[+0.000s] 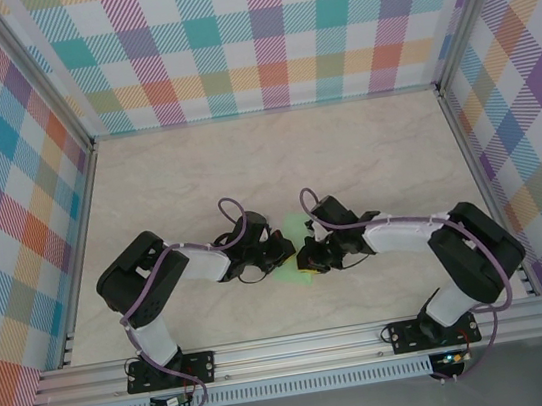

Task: Fold a paper plane with a square sheet of paper (pick it up from the middle)
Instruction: Fold the triangle a second time at the center of the table.

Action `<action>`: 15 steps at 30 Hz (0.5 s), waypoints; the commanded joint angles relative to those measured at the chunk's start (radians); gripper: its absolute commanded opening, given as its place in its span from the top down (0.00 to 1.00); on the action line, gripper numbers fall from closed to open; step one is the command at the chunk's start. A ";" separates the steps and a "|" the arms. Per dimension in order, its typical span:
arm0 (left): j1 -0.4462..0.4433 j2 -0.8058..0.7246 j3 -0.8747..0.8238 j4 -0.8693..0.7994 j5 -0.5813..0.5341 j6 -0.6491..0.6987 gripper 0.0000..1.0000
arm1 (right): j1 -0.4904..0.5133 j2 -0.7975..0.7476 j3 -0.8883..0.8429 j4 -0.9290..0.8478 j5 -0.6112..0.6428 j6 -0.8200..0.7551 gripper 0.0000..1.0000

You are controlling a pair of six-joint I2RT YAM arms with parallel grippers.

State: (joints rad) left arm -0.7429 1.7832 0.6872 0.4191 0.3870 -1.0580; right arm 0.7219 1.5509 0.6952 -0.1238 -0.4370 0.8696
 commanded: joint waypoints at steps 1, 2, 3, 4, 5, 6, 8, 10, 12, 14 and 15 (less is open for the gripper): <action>-0.016 -0.001 -0.002 -0.099 0.001 0.013 1.00 | 0.007 0.045 0.011 -0.007 0.030 0.014 0.87; -0.017 0.000 0.000 -0.098 0.003 0.013 1.00 | 0.007 0.060 0.007 -0.019 0.037 0.007 0.87; -0.018 0.001 0.000 -0.098 0.003 0.015 1.00 | 0.008 0.074 0.000 -0.026 0.038 0.004 0.87; -0.017 0.002 0.002 -0.098 0.002 0.016 1.00 | 0.007 0.085 -0.008 -0.030 0.036 0.001 0.88; -0.017 0.005 0.003 -0.098 0.004 0.019 1.00 | 0.007 0.096 -0.016 -0.042 0.042 -0.003 0.88; -0.018 0.005 0.004 -0.100 0.004 0.020 1.00 | 0.007 0.102 -0.023 -0.053 0.052 -0.006 0.88; -0.017 0.003 0.003 -0.100 0.000 0.021 1.00 | 0.007 0.107 -0.039 -0.080 0.067 -0.016 0.89; -0.018 -0.003 0.003 -0.107 -0.010 0.030 1.00 | 0.007 0.109 -0.050 -0.105 0.082 -0.023 0.90; -0.016 -0.009 0.011 -0.125 -0.022 0.046 1.00 | 0.007 0.116 -0.054 -0.122 0.084 -0.037 0.91; -0.012 -0.011 0.018 -0.134 -0.035 0.057 1.00 | 0.007 0.122 -0.054 -0.139 0.085 -0.048 0.92; -0.010 -0.012 0.021 -0.136 -0.037 0.063 1.00 | 0.007 0.125 -0.050 -0.148 0.090 -0.054 0.93</action>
State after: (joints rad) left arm -0.7448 1.7813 0.7017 0.3870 0.3805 -1.0332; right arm 0.7204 1.6260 0.6899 -0.1364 -0.4137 0.8490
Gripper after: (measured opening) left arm 0.037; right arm 0.079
